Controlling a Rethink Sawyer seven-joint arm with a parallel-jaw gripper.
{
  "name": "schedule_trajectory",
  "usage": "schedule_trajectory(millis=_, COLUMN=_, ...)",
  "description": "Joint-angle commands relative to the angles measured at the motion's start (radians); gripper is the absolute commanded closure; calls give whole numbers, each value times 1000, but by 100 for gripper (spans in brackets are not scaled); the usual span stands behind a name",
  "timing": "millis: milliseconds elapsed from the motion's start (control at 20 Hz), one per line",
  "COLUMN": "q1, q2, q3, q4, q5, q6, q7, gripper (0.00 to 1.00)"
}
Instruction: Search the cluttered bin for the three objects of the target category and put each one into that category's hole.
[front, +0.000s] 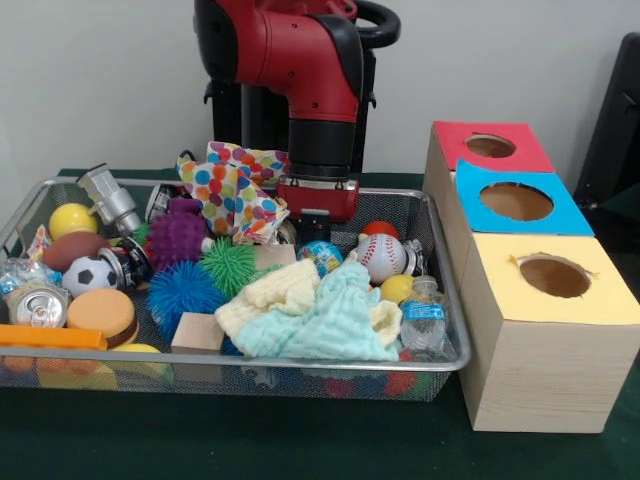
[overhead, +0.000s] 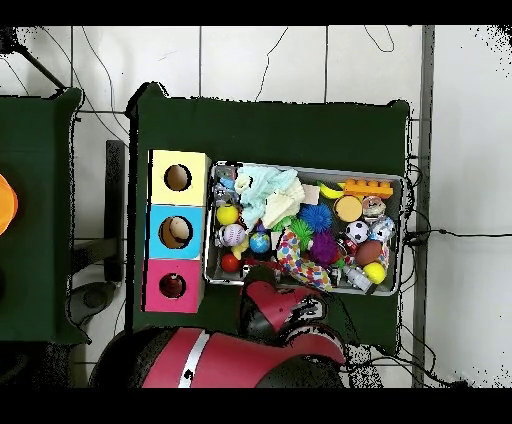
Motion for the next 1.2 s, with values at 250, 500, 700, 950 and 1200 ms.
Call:
schedule_trajectory(millis=250, q1=-73, q2=-21, q3=64, q4=-406, q5=-25, q6=17, q7=-15, gripper=100)
schedule_trajectory(millis=500, q1=-78, q2=-92, q3=114, q4=-382, q5=-109, q6=200, q7=-13, gripper=100)
schedule_trajectory(millis=700, q1=-226, q2=-213, q3=357, q4=-257, q5=-171, q6=476, q7=-56, gripper=100)
schedule_trajectory(millis=950, q1=-258, q2=-245, q3=418, q4=-192, q5=-137, q6=609, q7=-93, gripper=100)
schedule_trajectory(millis=1200, q1=-255, q2=-342, q3=438, q4=-96, q5=-90, q6=741, q7=-69, gripper=100)
